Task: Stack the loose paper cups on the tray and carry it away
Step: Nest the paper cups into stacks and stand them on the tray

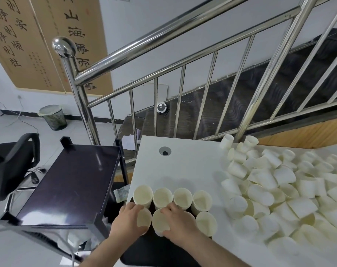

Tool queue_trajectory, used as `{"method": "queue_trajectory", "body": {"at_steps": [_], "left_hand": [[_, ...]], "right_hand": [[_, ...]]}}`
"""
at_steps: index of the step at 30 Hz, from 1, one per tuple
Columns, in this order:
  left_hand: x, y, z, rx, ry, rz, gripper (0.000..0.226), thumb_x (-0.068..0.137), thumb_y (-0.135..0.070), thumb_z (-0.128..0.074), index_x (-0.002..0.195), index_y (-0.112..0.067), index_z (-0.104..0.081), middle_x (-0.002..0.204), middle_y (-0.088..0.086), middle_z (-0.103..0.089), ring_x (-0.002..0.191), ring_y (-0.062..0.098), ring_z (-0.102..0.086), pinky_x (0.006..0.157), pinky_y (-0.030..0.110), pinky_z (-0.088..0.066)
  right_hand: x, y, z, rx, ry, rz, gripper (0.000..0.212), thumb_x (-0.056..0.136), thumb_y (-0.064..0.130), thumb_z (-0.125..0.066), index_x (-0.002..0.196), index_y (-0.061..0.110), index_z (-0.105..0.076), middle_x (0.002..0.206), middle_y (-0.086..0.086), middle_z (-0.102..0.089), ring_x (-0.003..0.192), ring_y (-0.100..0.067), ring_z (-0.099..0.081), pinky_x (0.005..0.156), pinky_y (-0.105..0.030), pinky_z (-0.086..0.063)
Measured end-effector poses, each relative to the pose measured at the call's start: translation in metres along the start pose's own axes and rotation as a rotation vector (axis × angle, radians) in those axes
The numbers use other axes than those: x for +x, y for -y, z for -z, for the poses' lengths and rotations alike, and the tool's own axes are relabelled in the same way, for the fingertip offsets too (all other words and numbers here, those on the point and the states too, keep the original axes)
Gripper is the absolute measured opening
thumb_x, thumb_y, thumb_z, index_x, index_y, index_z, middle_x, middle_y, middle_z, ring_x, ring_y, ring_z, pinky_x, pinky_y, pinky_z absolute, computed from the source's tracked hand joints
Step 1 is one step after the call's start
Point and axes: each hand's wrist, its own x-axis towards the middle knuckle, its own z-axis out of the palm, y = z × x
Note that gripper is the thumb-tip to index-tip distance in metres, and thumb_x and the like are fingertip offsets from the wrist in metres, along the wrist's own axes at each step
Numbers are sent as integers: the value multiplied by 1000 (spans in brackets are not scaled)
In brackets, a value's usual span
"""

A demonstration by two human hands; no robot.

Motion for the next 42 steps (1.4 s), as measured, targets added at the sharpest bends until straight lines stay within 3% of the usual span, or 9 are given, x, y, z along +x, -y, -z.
{"method": "queue_trajectory", "body": {"at_steps": [6, 10, 13, 27, 32, 42], "left_hand": [[1, -12, 2, -3, -80, -23, 59, 81, -46, -63, 134, -31, -43, 134, -12, -40, 126, 13, -33, 88, 28, -48], [4, -37, 3, -65, -176, -76, 50, 85, -44, -61, 131, -30, -48, 131, -13, -46, 120, 11, -41, 80, 22, -44], [7, -66, -2, -114, -175, -135, 49, 86, -39, -62, 131, -26, -49, 131, -9, -46, 119, 13, -44, 83, 23, -44], [6, -204, -60, -160, -48, -278, 49, 87, -35, -58, 134, -28, -46, 135, -8, -42, 125, 12, -43, 98, 26, -40], [39, -226, -62, -194, -37, -277, 48, 88, -36, -57, 133, -29, -46, 134, -9, -42, 124, 13, -43, 100, 26, -39], [117, -243, -66, -239, -28, -227, 46, 88, -38, -58, 131, -29, -47, 129, -12, -46, 119, 7, -47, 88, 22, -44]], "right_hand": [[-4, -5, 2, 35, -33, 7, 60, 82, 33, -67, 135, 21, -41, 134, 2, -37, 121, -21, -41, 83, -39, -49], [-18, -23, 17, 99, -105, -44, 56, 84, 25, -61, 137, 25, -42, 137, 5, -35, 125, -19, -39, 91, -37, -48], [-37, -49, 31, 111, -147, -80, 57, 86, 18, -56, 140, 23, -39, 141, 4, -31, 128, -18, -36, 93, -36, -47], [-124, -179, 54, 68, -226, -249, 62, 89, 42, -61, 143, 24, -35, 143, 3, -33, 129, -16, -37, 94, -32, -46], [-112, -206, 67, 76, -215, -282, 60, 89, 42, -60, 141, 22, -36, 141, 1, -35, 129, -18, -37, 96, -33, -45], [-22, -247, 79, 96, -101, -342, 63, 92, 40, -58, 145, 19, -31, 145, -1, -32, 132, -21, -35, 101, -33, -42]]}}
